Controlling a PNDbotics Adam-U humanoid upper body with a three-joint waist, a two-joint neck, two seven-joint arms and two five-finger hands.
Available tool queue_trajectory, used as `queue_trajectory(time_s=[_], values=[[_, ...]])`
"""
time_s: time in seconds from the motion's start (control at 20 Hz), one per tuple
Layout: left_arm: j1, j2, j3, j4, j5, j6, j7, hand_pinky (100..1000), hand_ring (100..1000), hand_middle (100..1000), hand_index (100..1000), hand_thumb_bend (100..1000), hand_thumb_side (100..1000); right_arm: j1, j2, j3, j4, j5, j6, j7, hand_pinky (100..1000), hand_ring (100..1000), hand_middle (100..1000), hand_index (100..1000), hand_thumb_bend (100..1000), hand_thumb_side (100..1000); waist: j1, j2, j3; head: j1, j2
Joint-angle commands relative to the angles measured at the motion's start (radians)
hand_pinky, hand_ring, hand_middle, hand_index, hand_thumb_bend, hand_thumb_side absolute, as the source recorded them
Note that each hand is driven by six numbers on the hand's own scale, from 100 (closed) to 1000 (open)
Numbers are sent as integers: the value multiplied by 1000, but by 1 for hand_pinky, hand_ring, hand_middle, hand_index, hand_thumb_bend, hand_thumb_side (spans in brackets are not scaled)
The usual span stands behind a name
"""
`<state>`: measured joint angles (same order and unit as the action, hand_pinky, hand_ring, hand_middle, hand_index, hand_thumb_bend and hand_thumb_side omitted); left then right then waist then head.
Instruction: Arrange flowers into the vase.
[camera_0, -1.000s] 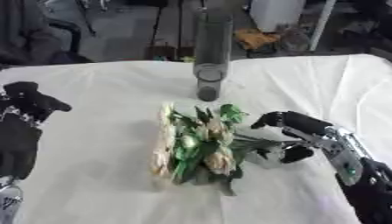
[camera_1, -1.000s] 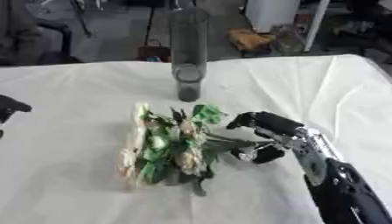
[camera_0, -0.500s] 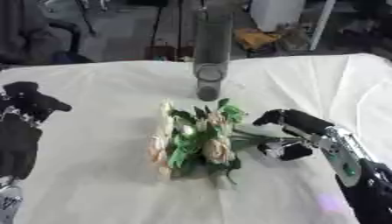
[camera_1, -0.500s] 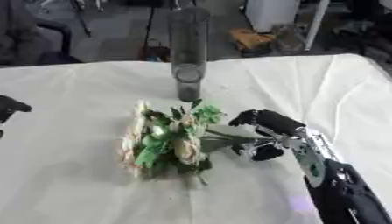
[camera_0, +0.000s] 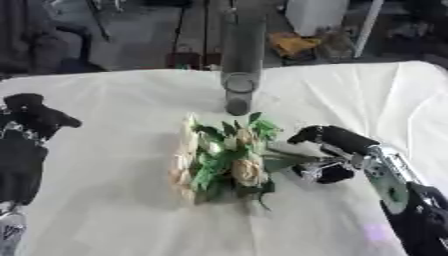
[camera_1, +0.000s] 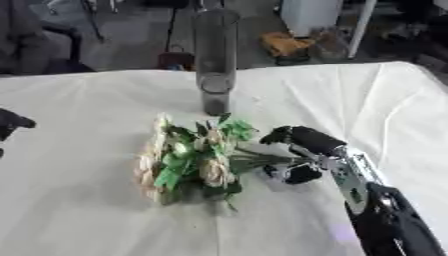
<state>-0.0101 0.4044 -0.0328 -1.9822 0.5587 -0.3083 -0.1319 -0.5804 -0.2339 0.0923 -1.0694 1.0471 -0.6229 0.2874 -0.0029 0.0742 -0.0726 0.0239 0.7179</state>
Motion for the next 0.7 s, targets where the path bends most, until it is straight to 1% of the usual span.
queue_trajectory(time_s=[0.05,0.7], values=[[-11,10,1,-18,1,-1,-3,615,547,453,692,749,713,-16,-9,-5,-6,13,3,4,718,770,729,866,324,449,2,-7,2,-3,-4],[-12,8,0,-18,1,-3,-5,615,546,453,692,749,713,-12,0,-15,8,51,34,8,695,747,698,864,319,448,7,-5,2,-6,-3]])
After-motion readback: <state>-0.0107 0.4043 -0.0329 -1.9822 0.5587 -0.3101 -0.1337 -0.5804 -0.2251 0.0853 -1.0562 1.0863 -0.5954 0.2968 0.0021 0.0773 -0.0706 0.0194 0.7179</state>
